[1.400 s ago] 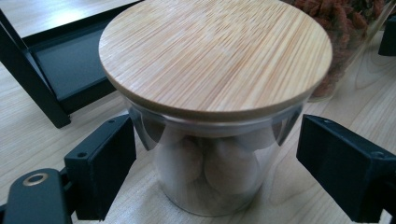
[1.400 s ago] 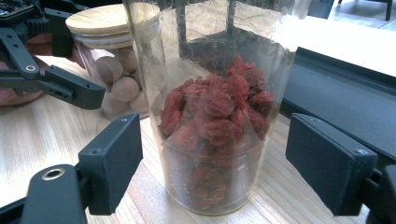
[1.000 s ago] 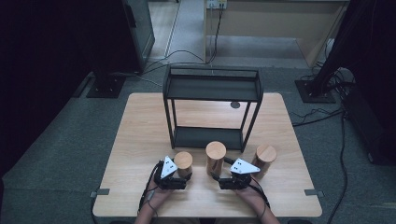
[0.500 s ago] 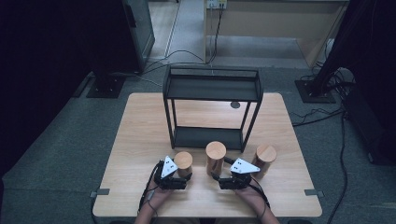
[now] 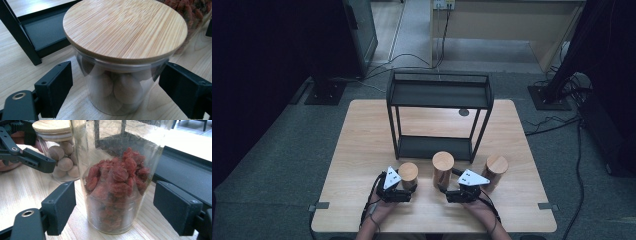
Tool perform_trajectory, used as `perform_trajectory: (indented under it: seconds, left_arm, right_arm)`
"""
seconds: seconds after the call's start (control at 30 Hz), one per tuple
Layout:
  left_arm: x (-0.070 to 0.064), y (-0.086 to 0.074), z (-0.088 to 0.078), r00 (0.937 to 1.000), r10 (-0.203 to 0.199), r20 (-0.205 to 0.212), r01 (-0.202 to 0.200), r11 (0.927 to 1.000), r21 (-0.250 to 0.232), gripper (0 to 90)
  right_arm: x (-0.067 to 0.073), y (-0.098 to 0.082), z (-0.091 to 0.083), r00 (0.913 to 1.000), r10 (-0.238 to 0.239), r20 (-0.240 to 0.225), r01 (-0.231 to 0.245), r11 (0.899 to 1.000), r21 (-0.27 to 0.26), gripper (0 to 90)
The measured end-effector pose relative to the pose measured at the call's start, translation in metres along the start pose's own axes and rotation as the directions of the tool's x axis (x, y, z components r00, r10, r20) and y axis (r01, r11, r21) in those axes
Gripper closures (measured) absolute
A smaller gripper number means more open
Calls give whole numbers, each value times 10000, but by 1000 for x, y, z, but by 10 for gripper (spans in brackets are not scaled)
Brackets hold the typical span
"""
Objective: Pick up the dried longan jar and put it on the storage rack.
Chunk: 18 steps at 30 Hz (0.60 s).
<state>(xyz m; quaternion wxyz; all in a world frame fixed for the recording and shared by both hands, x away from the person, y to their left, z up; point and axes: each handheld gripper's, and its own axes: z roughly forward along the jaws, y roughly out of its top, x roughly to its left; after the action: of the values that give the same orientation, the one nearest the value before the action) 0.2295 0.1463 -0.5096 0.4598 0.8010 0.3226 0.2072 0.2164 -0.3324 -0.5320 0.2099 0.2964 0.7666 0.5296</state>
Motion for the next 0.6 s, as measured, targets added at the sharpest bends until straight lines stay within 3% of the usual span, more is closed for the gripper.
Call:
perform_trajectory:
  seconds: [0.2,0.33,0.6]
  left_arm:
    - [0,-1,0,9997,209,103,-208,9998,-56,118]
    - [0,-1,0,10000,68,32,-67,9999,-91,118]
    - [5,7,6,9998,-179,65,177,9995,277,119]
  right_arm:
    - [2,0,0,9999,-99,41,98,9999,28,181]
    - [2,1,0,9999,-113,51,113,9999,29,182]
    - [2,1,0,9999,-122,83,122,9999,34,182]
